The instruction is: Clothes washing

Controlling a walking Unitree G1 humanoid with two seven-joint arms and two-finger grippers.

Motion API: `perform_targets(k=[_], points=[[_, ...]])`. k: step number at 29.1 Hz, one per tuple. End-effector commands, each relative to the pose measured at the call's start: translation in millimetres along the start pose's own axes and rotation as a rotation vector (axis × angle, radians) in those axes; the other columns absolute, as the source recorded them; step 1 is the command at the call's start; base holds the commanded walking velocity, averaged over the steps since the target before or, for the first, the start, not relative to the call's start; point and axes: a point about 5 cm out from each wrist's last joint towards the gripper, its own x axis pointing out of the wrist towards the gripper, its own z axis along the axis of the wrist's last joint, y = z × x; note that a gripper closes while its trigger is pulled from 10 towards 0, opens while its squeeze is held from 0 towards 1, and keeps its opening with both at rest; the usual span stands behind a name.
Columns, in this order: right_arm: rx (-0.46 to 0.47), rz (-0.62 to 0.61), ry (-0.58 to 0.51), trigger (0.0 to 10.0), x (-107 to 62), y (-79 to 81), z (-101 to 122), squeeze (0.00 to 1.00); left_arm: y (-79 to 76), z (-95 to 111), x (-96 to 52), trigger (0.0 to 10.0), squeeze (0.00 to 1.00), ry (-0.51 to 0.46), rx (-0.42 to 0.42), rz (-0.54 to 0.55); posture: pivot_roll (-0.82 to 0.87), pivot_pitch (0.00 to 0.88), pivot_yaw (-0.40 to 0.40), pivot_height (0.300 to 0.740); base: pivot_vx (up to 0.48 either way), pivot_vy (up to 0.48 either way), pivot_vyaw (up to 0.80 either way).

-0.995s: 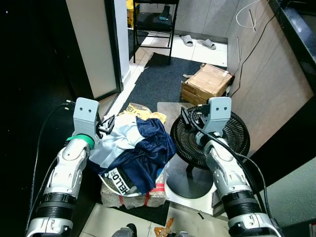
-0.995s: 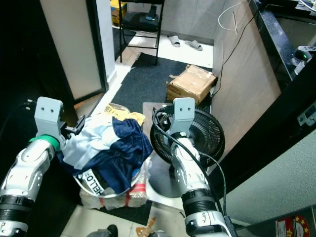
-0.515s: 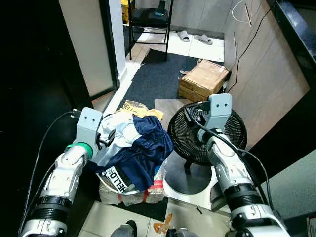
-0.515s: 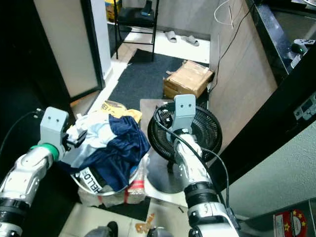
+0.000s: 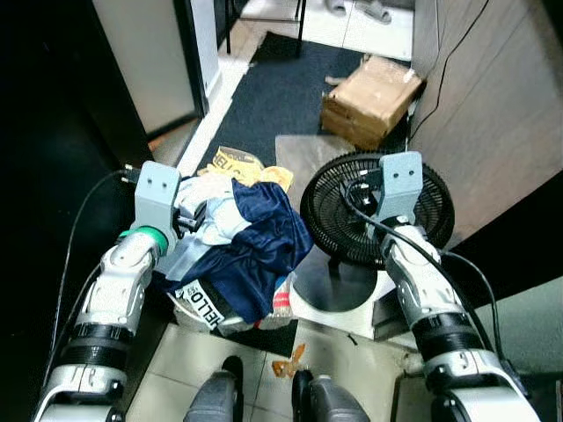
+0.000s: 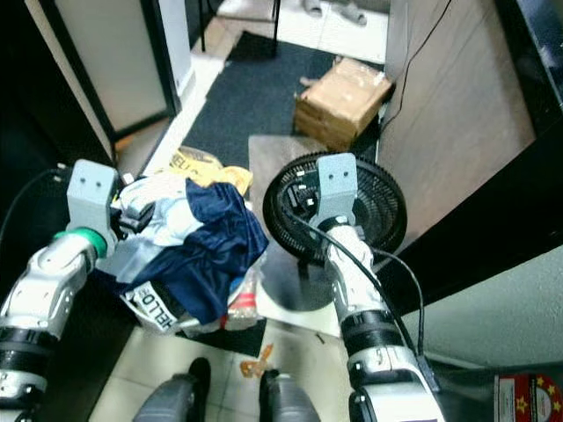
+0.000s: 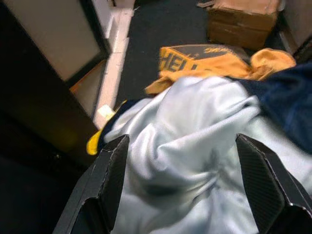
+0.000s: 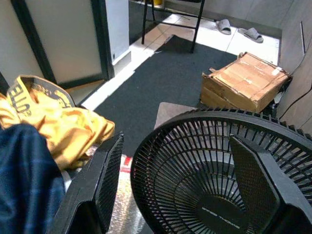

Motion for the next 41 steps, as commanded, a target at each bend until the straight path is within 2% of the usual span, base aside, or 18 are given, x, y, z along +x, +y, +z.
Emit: perform_targets(k=[1, 4, 7, 9, 11, 14, 21, 25, 28, 29, 30, 33, 34, 35, 39, 40, 41], points=[[-0.012, 0.01, 0.011, 10.0, -2.7, 1.3, -5, 0.0, -4.8, -2, -0.7, 10.0, 0.0, 0.015, -0.022, -0.033, 0.02, 0.305, 0.019, 0.74, 0.0, 0.0, 0.0], [-0.025, -0.002, 0.006, 10.0, -1.2, -3.1, -4, 0.0, -15.4, -6, 6.8, 10.0, 0.0, 0.092, 0.061, -0.143, 0.0, 0.314, 0.038, 0.74, 0.0, 0.0, 0.0], [-0.029, -0.008, 0.005, 10.0, -1.4, -5.0, -4, 0.0, -18.9, -9, 8.2, 10.0, 0.0, 0.112, 0.096, -0.18, 0.0, 0.314, 0.04, 0.74, 0.0, 0.0, 0.0], [-0.038, -0.026, 0.006, 10.0, -5.4, -11.4, -5, 0.0, -28.2, -13, 4.9, 10.0, 0.0, 0.142, 0.19, -0.294, -0.01, 0.316, 0.056, 0.74, 0.0, 0.0, 0.0], [-0.038, -0.026, 0.006, 10.0, -5.4, -11.4, -5, 0.0, -28.2, -13, 4.9, 10.0, 0.0, 0.142, 0.19, -0.294, -0.01, 0.316, 0.056, 0.74, 0.0, 0.0, 0.0], [-0.047, -0.048, 0.015, 10.0, -12.6, -19.4, -9, 0.0, -32.9, -17, -3.9, 10.0, 0.0, 0.159, 0.225, -0.356, -0.01, 0.327, 0.063, 0.74, 0.0, 0.0, 0.0], [-0.049, -0.059, 0.036, 10.0, -16.0, -21.9, -14, 0.0, -31.0, -29, -10.3, 10.0, 0.0, 0.199, 0.185, -0.283, 0.0, 0.354, 0.057, 0.74, 0.0, 0.0, 0.0], [-0.038, -0.053, 0.038, 10.0, -12.4, -17.7, -14, 0.0, -13.4, -34, -3.1, 10.0, 0.0, 0.238, 0.169, -0.136, 0.01, 0.381, 0.05, 0.74, 0.0, 0.0, 0.0], [-0.036, -0.053, 0.039, 10.0, -12.1, -17.1, -14, 0.0, -8.6, -32, -0.8, 10.0, 0.0, 0.242, 0.166, -0.107, 0.01, 0.382, 0.049, 0.74, 0.0, 0.0, 0.0], [-0.034, -0.051, 0.042, 10.0, -12.3, -16.3, -15, 0.0, -1.3, -29, 1.8, 10.0, 0.0, 0.239, 0.172, -0.073, 0.01, 0.388, 0.047, 0.74, 0.0, 0.0, 0.0], [-0.034, -0.051, 0.042, 10.0, -12.3, -16.3, -15, 0.0, -1.3, -29, 1.8, 10.0, 0.0, 0.239, 0.172, -0.073, 0.01, 0.388, 0.047, 0.74, 0.0, 0.0, 0.0], [-0.027, -0.046, 0.055, 10.0, -13.5, -13.4, -18, 0.0, 25.0, -2, 12.1, 10.0, 0.0, 0.188, 0.135, 0.043, 0.02, 0.396, 0.044, 0.74, 0.0, 0.0, 0.0], [-0.027, -0.046, 0.055, 10.0, -13.5, -13.4, -18, 0.0, 25.0, -2, 12.1, 10.0, 0.0, 0.188, 0.135, 0.043, 0.02, 0.396, 0.044, 0.74, 0.0, 0.0, 0.0], [-0.022, -0.044, 0.059, 10.0, -13.7, -11.3, -19, 0.0, 29.9, 13, 18.5, 10.0, 0.0, 0.153, 0.093, 0.061, 0.02, 0.397, 0.042, 0.74, 0.0, 0.0, 0.0], [-0.02, -0.042, 0.06, 10.0, -14.0, -9.7, -19, 0.0, 25.3, 19, 24.1, 10.0, 0.0, 0.145, 0.059, 0.043, 0.01, 0.398, 0.043, 0.74, 0.0, 0.0, 0.0], [-0.019, -0.042, 0.062, 10.0, -14.4, -9.7, -20, 0.0, 18.5, 15, 27.7, 10.0, 0.0, 0.166, 0.081, 0.026, 0.01, 0.401, 0.043, 0.74, 0.0, 0.0, 0.0], [-0.019, -0.042, 0.062, 10.0, -14.4, -9.7, -20, 0.0, 18.5, 15, 27.7, 10.0, 0.0, 0.166, 0.081, 0.026, 0.01, 0.401, 0.043, 0.74, 0.0, 0.0, 0.0]])
